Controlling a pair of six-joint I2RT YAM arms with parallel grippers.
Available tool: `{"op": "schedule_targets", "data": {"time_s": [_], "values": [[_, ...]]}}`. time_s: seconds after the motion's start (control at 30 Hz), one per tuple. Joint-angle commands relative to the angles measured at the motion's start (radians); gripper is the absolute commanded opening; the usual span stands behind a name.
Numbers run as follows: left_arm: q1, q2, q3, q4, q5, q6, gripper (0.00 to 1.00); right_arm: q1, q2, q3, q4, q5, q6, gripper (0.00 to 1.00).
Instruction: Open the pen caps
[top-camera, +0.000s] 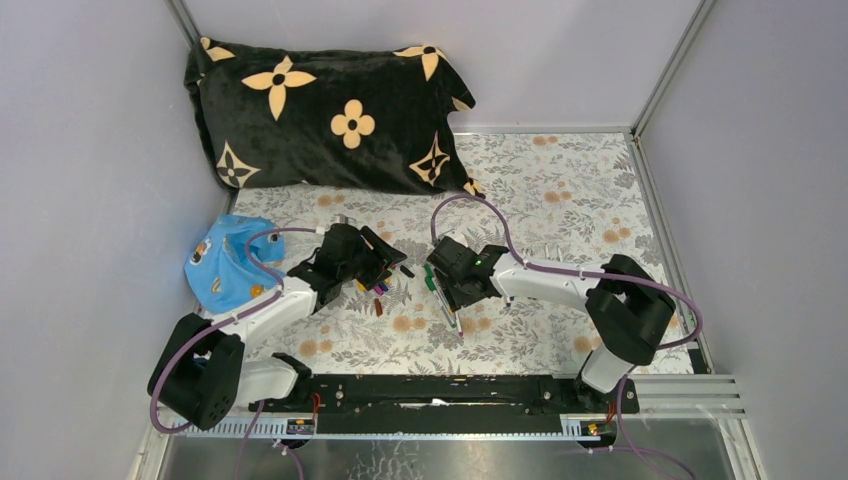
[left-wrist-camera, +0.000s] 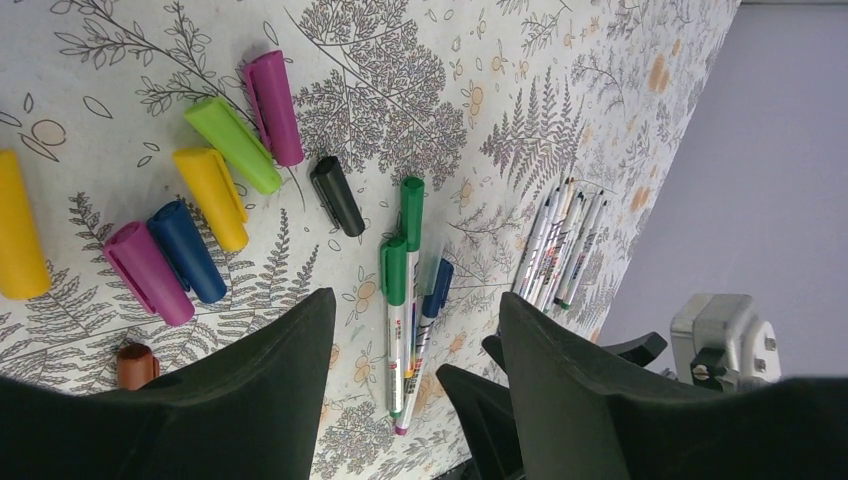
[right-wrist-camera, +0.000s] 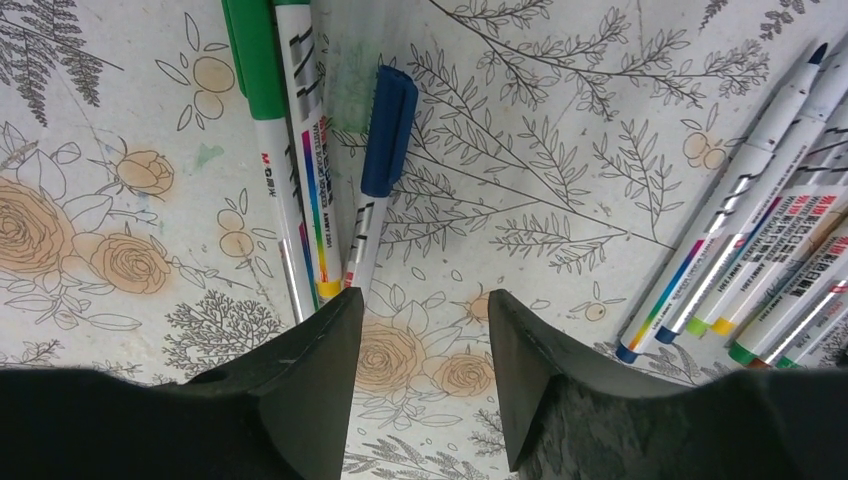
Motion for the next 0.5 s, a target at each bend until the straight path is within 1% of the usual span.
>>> {"op": "schedule_targets", "data": {"time_s": [0.0,0.47], "values": [[-0.009,-0.021,-0.006,0.007,-0.001,-0.008,0.67,0.01,0.017,0.028,0.036,-0.017,0.017,0.55],[-0.012,-0.028,-0.008,0.011,0.001,-0.011,0.67,0.018,0.068,0.052,0.052,-0.026,0.017,0.55]]}}
